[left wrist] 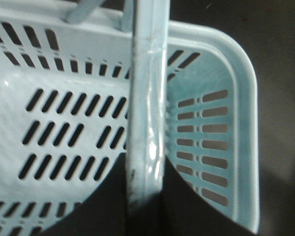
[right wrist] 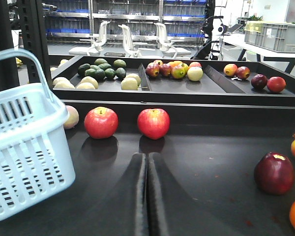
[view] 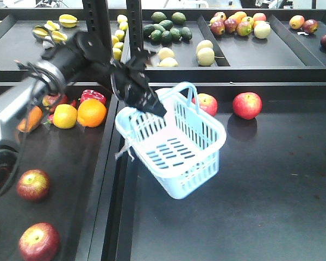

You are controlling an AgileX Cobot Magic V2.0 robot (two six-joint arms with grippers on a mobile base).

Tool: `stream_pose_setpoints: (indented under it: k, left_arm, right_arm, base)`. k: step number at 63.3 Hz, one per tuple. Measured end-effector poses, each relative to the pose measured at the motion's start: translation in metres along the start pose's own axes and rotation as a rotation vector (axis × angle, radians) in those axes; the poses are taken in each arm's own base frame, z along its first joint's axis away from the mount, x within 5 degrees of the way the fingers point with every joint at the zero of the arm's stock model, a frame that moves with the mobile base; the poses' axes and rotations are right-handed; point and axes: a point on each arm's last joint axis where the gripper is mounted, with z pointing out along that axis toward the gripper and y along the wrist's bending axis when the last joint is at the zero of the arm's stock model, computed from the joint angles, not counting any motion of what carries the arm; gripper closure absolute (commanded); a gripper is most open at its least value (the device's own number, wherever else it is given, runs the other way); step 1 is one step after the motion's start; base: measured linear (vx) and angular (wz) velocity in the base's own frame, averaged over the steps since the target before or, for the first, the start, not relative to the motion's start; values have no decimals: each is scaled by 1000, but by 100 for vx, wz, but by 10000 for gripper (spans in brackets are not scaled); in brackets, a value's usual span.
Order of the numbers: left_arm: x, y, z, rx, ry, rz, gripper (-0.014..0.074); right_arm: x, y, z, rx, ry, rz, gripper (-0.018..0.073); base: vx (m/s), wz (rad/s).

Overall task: Pick three apples into basket with both arms
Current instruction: 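Close the left gripper on the basket handle and lift, then raise the held basket and pull it toward the robot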

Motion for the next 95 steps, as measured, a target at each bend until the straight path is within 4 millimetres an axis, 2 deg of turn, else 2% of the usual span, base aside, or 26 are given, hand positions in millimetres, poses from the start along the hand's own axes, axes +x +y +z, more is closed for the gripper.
stream_pose_setpoints:
  k: [10,20,30,39,45,52,66,73,80,87,95]
  left_arm:
    - [-17,-26,-41,-6,-65,-126,605]
    - [-32,-65,-101,-52,-163,-206,604]
    - [-26,-107,-160,-113,-218,-215,604]
    - [14,-141,-189,-140,-164,-233,604]
    - [53,-159,-195,-139,-91,-245,604]
    - [94,-186,-210,-140,-75,-242,604]
    - [165,-247,-259,-206,-337,-177,604]
    - [206,-271,-273,-237,-475,-151,604]
    - [249,-285,-278,-282,-586,-166,604]
    - [284,-284,-274,-352,-655,-214,604]
    - [302,-278,-265,-397,-661,-253,604]
  right_arm:
    - [0,0,0,0,0,0,564]
    - [0,0,0,0,0,0,564]
    - [0,0,0,0,0,0,564]
    - [0,0,0,0,0,0,564]
    - [0,0,0,0,0,0,564]
    - [0,0,0,0,0,0,564]
    - [0,0,0,0,0,0,564]
    - [0,0,0,0,0,0,564]
    - [0,0,0,0,0,0,564]
    - [0,0,0,0,0,0,564]
    - [0,0,0,0,0,0,564]
  base:
    - [0,0]
    - [0,0]
    - [0,0]
    - [0,0]
    - [0,0]
    - [0,0]
    - [0,0]
    - [0,0]
    - [0,0]
    - [0,0]
    - [0,0]
